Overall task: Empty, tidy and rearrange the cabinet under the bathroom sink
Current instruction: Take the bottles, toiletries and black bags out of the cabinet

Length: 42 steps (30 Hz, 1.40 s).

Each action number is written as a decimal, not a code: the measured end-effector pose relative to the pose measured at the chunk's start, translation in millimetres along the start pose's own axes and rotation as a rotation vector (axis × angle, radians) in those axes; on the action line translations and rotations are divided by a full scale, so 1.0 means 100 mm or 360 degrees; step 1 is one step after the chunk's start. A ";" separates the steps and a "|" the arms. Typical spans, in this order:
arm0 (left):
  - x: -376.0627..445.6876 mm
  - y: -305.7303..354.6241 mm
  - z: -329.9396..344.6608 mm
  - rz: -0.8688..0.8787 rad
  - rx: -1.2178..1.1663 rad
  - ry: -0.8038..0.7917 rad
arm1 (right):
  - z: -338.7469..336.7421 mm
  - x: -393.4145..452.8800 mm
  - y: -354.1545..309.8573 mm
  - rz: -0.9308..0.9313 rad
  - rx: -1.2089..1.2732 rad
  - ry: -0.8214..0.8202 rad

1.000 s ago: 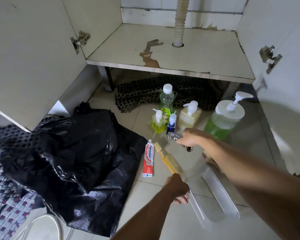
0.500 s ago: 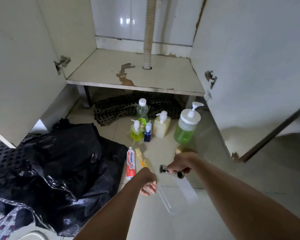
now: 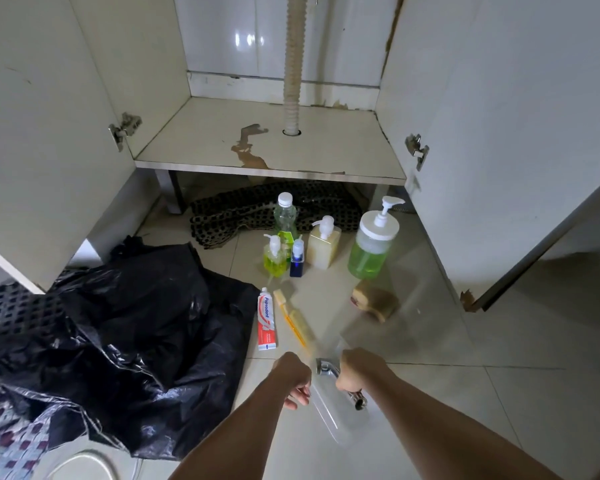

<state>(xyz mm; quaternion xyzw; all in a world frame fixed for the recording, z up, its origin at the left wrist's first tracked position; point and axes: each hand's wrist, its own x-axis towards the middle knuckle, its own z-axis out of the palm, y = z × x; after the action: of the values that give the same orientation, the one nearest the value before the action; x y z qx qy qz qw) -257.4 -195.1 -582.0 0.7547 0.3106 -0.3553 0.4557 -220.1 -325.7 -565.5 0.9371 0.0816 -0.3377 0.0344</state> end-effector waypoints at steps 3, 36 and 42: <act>0.03 -0.04 0.01 0.0010 0.0017 0.0001 | -0.01 0.04 -0.01 -0.0008 -0.0080 -0.0114; 0.41 -0.05 -0.16 -0.0130 0.0371 -0.0391 | -0.74 0.39 -0.16 -0.0307 0.0526 0.0250; 0.33 0.01 -0.14 -0.0165 0.0388 -0.0349 | -0.14 0.22 0.07 -0.0150 0.0408 -0.0353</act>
<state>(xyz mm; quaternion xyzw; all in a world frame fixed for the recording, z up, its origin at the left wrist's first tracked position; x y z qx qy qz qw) -235.0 -178.2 -604.4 0.7441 0.2521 -0.4937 0.3729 -193.3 -327.6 -568.5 0.8860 0.0775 -0.4477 -0.0926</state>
